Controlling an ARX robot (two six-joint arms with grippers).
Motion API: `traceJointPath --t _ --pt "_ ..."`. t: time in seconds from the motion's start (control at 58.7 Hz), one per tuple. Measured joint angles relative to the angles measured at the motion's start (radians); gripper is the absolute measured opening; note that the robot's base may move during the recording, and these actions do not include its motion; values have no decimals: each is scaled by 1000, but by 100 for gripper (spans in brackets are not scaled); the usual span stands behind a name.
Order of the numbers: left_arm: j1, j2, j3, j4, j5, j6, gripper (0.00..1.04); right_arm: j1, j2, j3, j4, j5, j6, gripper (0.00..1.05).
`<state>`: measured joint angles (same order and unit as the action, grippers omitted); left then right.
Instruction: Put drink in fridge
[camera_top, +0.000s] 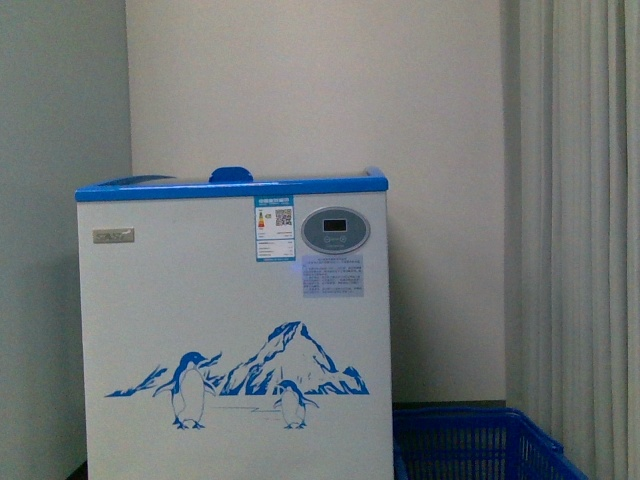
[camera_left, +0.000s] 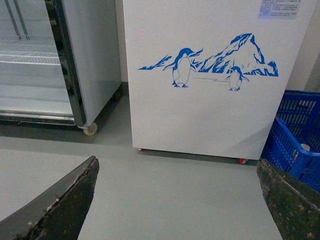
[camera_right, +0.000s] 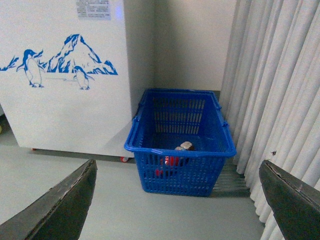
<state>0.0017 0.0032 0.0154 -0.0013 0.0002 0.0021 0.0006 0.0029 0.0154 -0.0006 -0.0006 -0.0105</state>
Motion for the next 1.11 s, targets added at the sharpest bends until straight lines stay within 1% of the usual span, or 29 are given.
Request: traceJointPath --t 1.108 --pt "0 0 0 0 0 0 97 0 0 0 0 -1 0 97"
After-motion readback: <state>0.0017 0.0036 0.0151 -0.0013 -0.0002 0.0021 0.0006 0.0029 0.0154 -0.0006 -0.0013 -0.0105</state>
